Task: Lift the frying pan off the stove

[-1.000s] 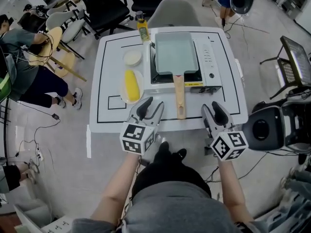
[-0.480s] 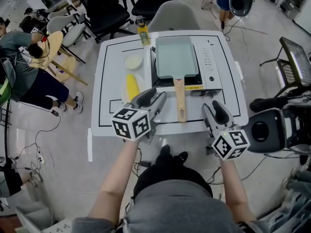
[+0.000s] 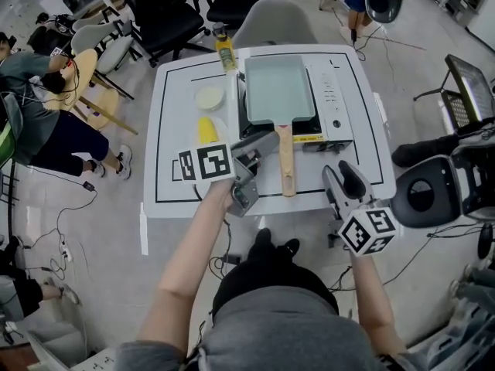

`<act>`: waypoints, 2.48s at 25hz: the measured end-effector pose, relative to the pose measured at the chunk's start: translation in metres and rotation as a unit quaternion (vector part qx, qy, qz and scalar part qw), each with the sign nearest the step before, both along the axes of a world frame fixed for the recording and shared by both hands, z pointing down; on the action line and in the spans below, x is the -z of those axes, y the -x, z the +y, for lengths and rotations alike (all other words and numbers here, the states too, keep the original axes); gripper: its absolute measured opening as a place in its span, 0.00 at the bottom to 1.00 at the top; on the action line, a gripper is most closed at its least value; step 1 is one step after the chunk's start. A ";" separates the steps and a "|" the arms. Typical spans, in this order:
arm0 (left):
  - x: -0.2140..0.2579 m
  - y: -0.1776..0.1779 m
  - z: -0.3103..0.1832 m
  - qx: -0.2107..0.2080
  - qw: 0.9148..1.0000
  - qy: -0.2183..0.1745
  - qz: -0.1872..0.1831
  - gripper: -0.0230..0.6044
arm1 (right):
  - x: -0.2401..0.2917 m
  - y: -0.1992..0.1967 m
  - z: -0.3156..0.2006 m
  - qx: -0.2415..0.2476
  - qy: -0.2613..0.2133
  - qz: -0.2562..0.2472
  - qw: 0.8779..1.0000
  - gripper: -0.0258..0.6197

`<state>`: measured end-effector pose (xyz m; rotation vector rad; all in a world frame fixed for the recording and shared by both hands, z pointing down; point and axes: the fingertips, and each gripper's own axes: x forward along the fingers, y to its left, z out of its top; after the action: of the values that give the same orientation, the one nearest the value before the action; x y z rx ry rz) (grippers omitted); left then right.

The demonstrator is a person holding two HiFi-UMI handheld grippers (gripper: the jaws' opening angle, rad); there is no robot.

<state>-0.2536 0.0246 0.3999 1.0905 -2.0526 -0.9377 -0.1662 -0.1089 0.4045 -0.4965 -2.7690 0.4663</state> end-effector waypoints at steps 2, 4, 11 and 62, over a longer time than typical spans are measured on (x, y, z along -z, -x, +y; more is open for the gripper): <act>-0.001 0.004 -0.005 -0.006 1.000 -0.018 0.022 0.32 | -0.001 0.000 -0.001 -0.002 0.001 0.001 1.000 0.32; -0.003 0.007 -0.009 -0.012 0.999 -0.030 0.041 0.32 | -0.001 0.001 -0.003 -0.005 0.002 0.002 1.000 0.32; -0.010 0.014 -0.022 -0.032 0.993 -0.057 0.095 0.32 | 0.002 0.003 -0.008 -0.009 0.005 0.003 1.000 0.32; -0.021 0.018 -0.054 -0.097 0.966 -0.122 0.204 0.34 | 0.013 0.043 0.107 0.317 0.296 0.221 0.874 0.37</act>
<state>-0.2713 -0.0296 0.4205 1.0912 -1.4989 -1.2220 -0.2095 -0.0020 0.3919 -1.2027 -1.8369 1.0888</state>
